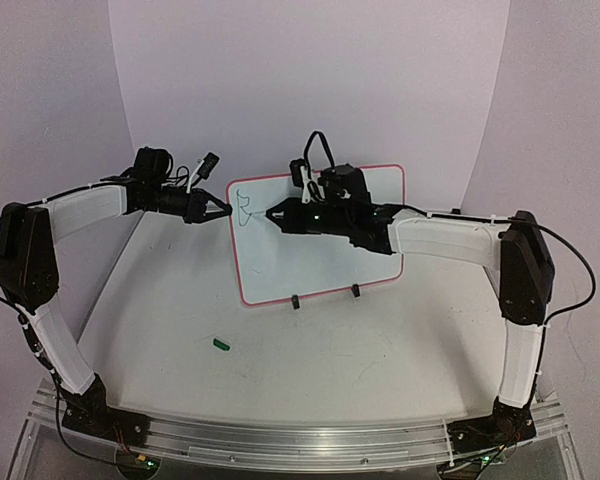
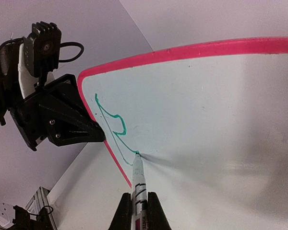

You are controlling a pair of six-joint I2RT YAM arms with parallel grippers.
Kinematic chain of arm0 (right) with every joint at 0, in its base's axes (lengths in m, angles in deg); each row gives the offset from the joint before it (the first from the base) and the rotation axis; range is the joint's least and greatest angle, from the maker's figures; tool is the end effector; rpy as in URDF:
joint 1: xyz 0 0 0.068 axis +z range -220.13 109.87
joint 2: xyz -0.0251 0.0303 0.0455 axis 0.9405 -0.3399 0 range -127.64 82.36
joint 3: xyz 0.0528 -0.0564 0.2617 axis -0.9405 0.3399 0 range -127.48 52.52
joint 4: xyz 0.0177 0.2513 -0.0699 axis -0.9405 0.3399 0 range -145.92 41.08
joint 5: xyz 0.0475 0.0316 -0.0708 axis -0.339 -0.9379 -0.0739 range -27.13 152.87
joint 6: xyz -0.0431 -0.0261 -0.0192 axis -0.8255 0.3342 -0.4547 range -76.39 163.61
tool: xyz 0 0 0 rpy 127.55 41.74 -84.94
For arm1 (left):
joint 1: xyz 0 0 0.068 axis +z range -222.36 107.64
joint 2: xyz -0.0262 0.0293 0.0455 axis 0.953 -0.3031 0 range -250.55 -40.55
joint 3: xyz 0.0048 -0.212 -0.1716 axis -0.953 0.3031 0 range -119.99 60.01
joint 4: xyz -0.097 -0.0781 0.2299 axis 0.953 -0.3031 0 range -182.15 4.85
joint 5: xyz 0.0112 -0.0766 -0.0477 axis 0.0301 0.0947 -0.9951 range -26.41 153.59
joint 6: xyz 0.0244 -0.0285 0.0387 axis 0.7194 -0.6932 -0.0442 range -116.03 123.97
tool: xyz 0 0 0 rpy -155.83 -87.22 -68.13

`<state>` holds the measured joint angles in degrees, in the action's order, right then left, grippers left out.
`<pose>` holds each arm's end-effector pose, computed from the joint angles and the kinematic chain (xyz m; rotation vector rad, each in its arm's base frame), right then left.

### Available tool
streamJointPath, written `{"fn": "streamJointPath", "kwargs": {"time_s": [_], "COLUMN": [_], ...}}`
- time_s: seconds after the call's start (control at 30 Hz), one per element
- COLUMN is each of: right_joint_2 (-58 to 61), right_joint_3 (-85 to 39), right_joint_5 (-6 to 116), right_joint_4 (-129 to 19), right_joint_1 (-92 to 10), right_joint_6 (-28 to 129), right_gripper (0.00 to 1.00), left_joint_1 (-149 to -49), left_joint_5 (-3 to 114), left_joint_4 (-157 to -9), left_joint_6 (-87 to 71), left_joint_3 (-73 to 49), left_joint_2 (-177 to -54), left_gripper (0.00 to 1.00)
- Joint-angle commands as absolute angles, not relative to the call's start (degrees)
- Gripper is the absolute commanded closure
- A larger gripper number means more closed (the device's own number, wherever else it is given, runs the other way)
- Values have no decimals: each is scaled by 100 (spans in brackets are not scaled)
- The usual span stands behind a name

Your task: Write a sentence on the whiteboard

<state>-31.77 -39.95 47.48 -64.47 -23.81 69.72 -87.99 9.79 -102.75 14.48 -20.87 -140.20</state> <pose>0.3270 0.3559 0.2952 -0.5431 1.8657 1.1167 0.3698 -0.1334 0.2953 0.9655 1.8585 -1.0742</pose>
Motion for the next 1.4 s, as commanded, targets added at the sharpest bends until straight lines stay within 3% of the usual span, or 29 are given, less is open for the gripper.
{"fn": "streamJointPath", "kwargs": {"time_s": [0.0,1.37], "right_joint_2": [-2896,-2675], "right_joint_3": [-3811,-3210], "right_joint_5": [5262,5287], "right_joint_4": [-6752,-7480], "right_joint_1": [-2400,-2412], "right_joint_6": [7039,7510], "right_gripper": [100,100], "left_joint_1": [-8889,-8932], "left_joint_5": [920,915], "left_joint_4": [-10360,-10374], "left_joint_6": [1496,1505], "left_joint_3": [-2129,-2145], "left_joint_2": [-13764,-13744], "left_gripper": [100,100]}}
